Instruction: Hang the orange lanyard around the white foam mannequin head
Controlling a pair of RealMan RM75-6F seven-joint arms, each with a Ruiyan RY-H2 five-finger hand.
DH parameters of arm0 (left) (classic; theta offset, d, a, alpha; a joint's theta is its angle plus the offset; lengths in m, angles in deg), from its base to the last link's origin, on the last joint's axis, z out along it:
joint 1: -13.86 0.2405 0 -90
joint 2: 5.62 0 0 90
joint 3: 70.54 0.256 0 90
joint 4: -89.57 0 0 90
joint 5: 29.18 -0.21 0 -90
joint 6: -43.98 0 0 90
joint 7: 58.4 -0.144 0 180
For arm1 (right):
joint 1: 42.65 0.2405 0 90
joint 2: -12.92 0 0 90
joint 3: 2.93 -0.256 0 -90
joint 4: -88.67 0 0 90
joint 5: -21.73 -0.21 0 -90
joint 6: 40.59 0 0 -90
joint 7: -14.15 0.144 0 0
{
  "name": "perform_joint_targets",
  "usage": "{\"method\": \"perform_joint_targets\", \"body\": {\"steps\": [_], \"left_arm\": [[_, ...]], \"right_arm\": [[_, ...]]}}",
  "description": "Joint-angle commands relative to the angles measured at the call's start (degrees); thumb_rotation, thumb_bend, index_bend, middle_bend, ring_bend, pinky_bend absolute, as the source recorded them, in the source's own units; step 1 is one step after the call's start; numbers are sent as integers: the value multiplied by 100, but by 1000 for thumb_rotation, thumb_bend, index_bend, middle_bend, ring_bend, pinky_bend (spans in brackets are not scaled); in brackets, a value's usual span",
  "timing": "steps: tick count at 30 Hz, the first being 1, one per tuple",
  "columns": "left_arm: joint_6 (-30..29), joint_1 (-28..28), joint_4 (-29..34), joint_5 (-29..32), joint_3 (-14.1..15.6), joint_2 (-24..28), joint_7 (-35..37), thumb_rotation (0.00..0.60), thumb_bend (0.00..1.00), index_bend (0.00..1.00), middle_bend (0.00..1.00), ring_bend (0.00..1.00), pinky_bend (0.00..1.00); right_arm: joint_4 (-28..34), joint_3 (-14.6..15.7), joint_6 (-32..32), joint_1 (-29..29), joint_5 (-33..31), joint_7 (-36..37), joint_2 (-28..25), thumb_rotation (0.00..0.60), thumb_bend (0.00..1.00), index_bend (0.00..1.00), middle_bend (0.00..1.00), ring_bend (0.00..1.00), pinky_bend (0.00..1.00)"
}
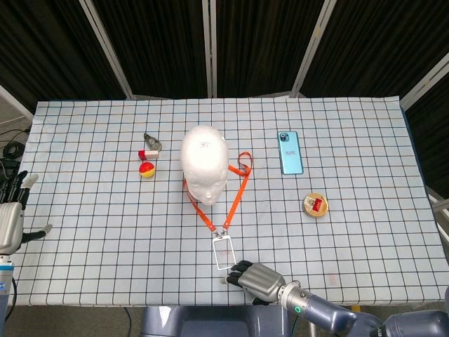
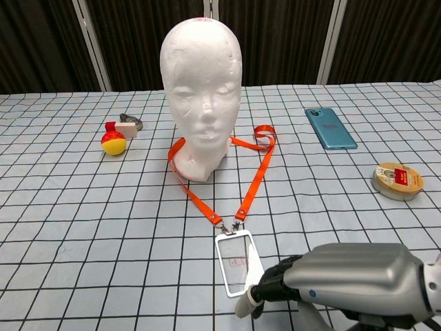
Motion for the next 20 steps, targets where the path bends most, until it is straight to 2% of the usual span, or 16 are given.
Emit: {"method": "perform_joint_targets", "body": {"steps": [1,5,9,12,15,17,19,20], "left_arm": [[9,12,-10,11,-13,-1,11,600,0,0,0,0,0],[21,31,-24,-15,2,-8,-8,600,0,0,0,0,0],[-8,75,-21,-76,30,-18,-15,600,0,0,0,0,0],[-74,132,-27,-201,75,-27,3,600,0,0,0,0,0],[-182,216,-60,-369,129,-50,104,600,0,0,0,0,0],[-246,295,-109,-481,191,-59,191,600,0,0,0,0,0],[-275,356,-145,-539,233,-55,279,600,0,0,0,0,0],[-265,381,-166,-558,251,-52,370,600,0,0,0,0,0]], "right_arm": [[-78,1,-701,-232,756,219,-156,600,1000,191,195,102,100],[-279,76,-1581,-478,1537,619,-525,600,1000,188,185,92,98],[-618,178,-2559,-831,2054,994,-1026,600,995,185,172,80,81],[-940,178,-3282,-1170,2213,1147,-1290,600,897,176,144,55,37],[-1247,94,-3921,-1541,2162,1153,-1388,600,604,128,77,9,1],[-1465,26,-4280,-1815,2030,1087,-1430,600,259,64,19,0,0],[-1626,-53,-4537,-2059,1799,1065,-1450,600,56,34,0,0,0],[-1703,-94,-4641,-2153,1720,1056,-1459,600,8,28,0,0,0]]}}
